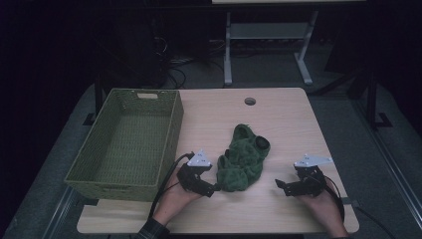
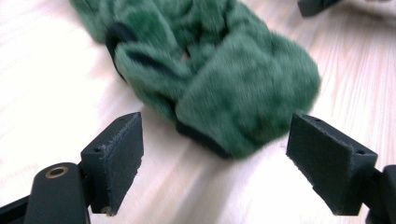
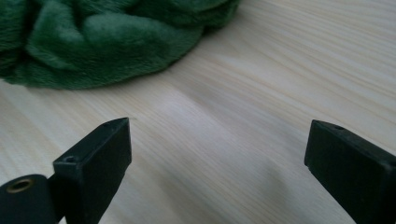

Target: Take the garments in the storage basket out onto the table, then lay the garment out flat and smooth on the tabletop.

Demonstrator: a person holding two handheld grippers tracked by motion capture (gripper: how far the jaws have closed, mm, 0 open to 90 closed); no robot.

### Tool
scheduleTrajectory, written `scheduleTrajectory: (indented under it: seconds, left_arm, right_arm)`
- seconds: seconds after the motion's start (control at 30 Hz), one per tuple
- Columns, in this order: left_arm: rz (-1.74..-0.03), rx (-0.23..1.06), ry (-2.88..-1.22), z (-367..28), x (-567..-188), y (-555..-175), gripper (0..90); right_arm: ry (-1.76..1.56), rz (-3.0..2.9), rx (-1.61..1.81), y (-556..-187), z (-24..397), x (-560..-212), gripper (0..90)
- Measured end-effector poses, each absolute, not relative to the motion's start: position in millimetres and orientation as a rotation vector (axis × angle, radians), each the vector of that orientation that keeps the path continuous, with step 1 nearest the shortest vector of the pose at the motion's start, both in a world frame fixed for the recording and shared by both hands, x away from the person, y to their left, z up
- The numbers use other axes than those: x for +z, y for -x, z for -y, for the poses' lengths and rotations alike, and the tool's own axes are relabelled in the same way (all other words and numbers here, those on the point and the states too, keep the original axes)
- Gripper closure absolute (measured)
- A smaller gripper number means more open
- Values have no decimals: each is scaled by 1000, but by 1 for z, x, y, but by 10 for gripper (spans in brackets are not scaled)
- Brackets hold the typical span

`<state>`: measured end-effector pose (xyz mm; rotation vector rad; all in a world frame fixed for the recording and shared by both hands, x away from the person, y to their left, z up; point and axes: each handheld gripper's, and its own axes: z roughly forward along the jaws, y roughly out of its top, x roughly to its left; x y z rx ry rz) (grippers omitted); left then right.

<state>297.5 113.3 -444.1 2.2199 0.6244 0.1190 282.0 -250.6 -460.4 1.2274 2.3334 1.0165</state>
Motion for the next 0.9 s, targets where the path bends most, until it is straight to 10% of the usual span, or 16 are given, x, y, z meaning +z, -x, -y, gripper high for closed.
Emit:
scheduleTrajectory:
  seconds: [0.6,0.9]
  left_arm:
    - [-616,261,-2268,-121,-478,-278,140]
    - [-619,259,-2268,-121,-478,-278,136]
  right_arm:
    - [-1027,-2437,1164,-283,199,-427,72]
    - [-912,-2501,1278,-289,171,-415,234]
